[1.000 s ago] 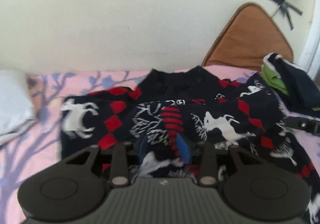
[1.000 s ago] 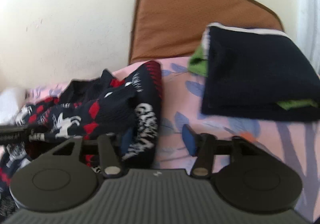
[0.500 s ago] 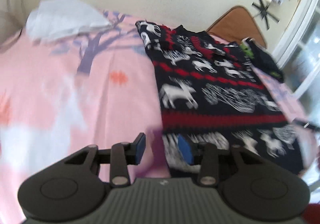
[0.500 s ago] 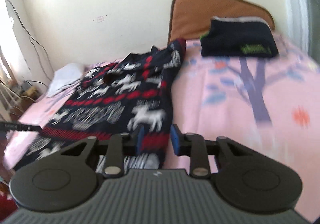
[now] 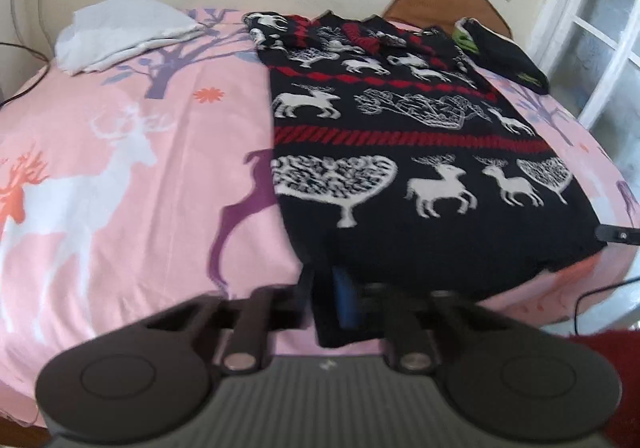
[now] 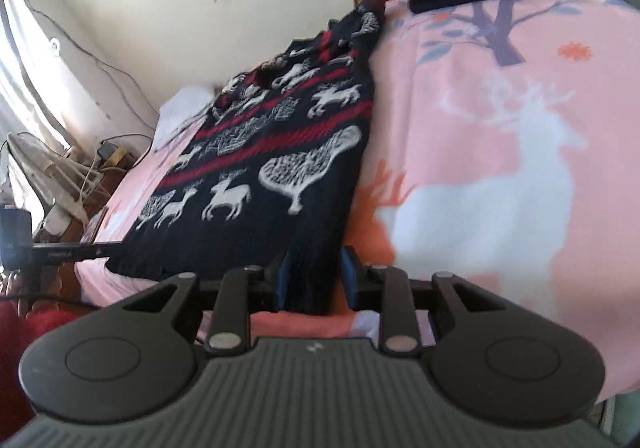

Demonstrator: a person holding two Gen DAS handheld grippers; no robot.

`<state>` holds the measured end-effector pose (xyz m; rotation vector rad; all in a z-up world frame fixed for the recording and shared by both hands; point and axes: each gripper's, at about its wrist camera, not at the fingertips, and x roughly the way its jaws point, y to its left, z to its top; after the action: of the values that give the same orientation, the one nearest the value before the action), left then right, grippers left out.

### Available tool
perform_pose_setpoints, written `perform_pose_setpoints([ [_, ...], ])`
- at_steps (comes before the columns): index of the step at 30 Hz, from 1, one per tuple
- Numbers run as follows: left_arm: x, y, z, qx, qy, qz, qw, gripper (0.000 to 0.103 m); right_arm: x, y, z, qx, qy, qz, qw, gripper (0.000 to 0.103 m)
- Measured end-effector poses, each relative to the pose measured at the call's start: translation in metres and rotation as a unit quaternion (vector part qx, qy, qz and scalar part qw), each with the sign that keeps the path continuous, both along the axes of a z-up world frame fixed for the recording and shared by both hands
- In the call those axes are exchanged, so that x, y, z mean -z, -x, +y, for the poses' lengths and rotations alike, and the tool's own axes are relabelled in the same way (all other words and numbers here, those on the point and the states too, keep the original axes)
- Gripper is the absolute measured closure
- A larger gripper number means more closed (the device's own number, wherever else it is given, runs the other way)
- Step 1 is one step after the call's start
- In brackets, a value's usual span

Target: Fold small clothes

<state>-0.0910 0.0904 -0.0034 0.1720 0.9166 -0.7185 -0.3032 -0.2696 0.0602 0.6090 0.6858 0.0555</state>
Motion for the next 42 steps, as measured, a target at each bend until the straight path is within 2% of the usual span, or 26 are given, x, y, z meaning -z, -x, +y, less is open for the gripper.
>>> perform_pose_setpoints([
  [2, -0.006, 0.0, 0.002, 0.003, 0.007, -0.001, 1.0, 0.097, 0.001, -0.004, 0.004, -0.012, 0.004, 0.0, 1.0, 0.085],
  [3, -0.011, -0.004, 0.006, 0.0, 0.021, 0.003, 0.9998, 0.097, 0.0, -0.006, 0.005, -0.018, 0.006, -0.001, 1.0, 0.095],
  [6, -0.026, -0.02, 0.023, -0.024, 0.078, 0.027, 0.9963, 0.097, -0.011, -0.01, -0.004, -0.016, -0.005, -0.022, 1.0, 0.095],
  [10, -0.042, -0.052, 0.032, -0.049, 0.155, 0.048, 0.9855, 0.098, -0.035, -0.023, -0.029, 0.003, -0.01, -0.063, 0.998, 0.095],
  [13, -0.051, -0.083, 0.018, -0.058, 0.175, 0.039, 0.982, 0.097, -0.05, -0.051, -0.046, 0.009, 0.005, -0.086, 0.996, 0.095],
  [16, -0.056, -0.129, -0.01, -0.074, 0.182, 0.043, 0.9796, 0.097, -0.06, -0.095, -0.069, 0.015, 0.023, -0.104, 0.994, 0.095],
  [19, -0.053, -0.175, -0.043, -0.114, 0.179, 0.03, 0.9767, 0.089, -0.061, -0.157, -0.092, 0.043, 0.041, -0.104, 0.993, 0.095],
  [20, -0.049, -0.19, -0.053, -0.135, 0.169, 0.018, 0.9762, 0.079, -0.058, -0.177, -0.097, 0.062, 0.057, -0.096, 0.992, 0.094],
  [22, -0.039, -0.204, -0.062, -0.171, 0.14, 0.014, 0.9752, 0.069, -0.048, -0.208, -0.099, 0.09, 0.11, -0.061, 0.988, 0.082],
  [24, -0.028, -0.203, -0.055, -0.159, 0.149, 0.027, 0.9756, 0.059, -0.037, -0.212, -0.099, 0.08, 0.126, -0.04, 0.988, 0.073],
  [25, -0.024, -0.198, -0.053, -0.151, 0.15, 0.027, 0.9767, 0.046, -0.032, -0.203, -0.097, 0.063, 0.119, -0.048, 0.99, 0.066],
  [26, -0.019, -0.194, -0.053, -0.149, 0.139, 0.022, 0.9788, 0.039, -0.027, -0.196, -0.096, 0.055, 0.116, -0.051, 0.99, 0.059],
  [27, -0.016, -0.191, -0.055, -0.146, 0.125, 0.019, 0.9811, 0.039, -0.023, -0.19, -0.094, 0.054, 0.119, -0.048, 0.99, 0.049],
  [30, -0.009, -0.187, -0.074, -0.115, 0.085, 0.014, 0.9897, 0.04, -0.011, -0.182, -0.081, 0.047, 0.145, -0.029, 0.988, 0.048],
  [31, -0.006, -0.182, -0.081, -0.103, 0.067, 0.004, 0.9924, 0.051, -0.008, -0.182, -0.077, 0.049, 0.148, -0.027, 0.987, 0.048],
  [32, -0.003, -0.176, -0.09, -0.092, 0.036, -0.013, 0.9951, 0.084, -0.005, -0.185, -0.068, 0.046, 0.149, -0.024, 0.988, 0.048],
  [33, 0.003, -0.173, -0.095, -0.074, 0.013, -0.022, 0.9969, 0.086, 0.001, -0.188, -0.065, 0.039, 0.156, -0.008, 0.987, 0.051],
  [34, 0.005, -0.167, -0.094, -0.061, 0.011, -0.032, 0.9976, 0.087, 0.002, -0.191, -0.056, 0.038, 0.195, -0.009, 0.98, 0.057],
  [35, 0.004, -0.165, -0.095, -0.055, 0.0, -0.04, 0.9977, 0.087, 0.0, -0.194, -0.053, 0.024, 0.217, -0.004, 0.976, 0.057],
  [37, -0.004, -0.17, -0.09, -0.059, -0.009, -0.022, 0.998, 0.087, -0.015, -0.199, -0.059, 0.013, 0.231, 0.011, 0.973, 0.057],
  [39, -0.022, -0.178, -0.086, -0.065, -0.005, -0.004, 0.9979, 0.086, -0.042, -0.202, -0.07, 0.023, 0.24, -0.01, 0.971, 0.054],
  [40, -0.038, -0.182, -0.084, -0.062, 0.011, -0.01, 0.9979, 0.085, -0.06, -0.205, -0.077, 0.018, 0.239, -0.025, 0.97, 0.054],
  [42, -0.076, -0.194, -0.093, -0.054, 0.036, -0.049, 0.9967, 0.07, -0.1, -0.219, -0.089, 0.001, 0.241, -0.053, 0.969, 0.055],
])
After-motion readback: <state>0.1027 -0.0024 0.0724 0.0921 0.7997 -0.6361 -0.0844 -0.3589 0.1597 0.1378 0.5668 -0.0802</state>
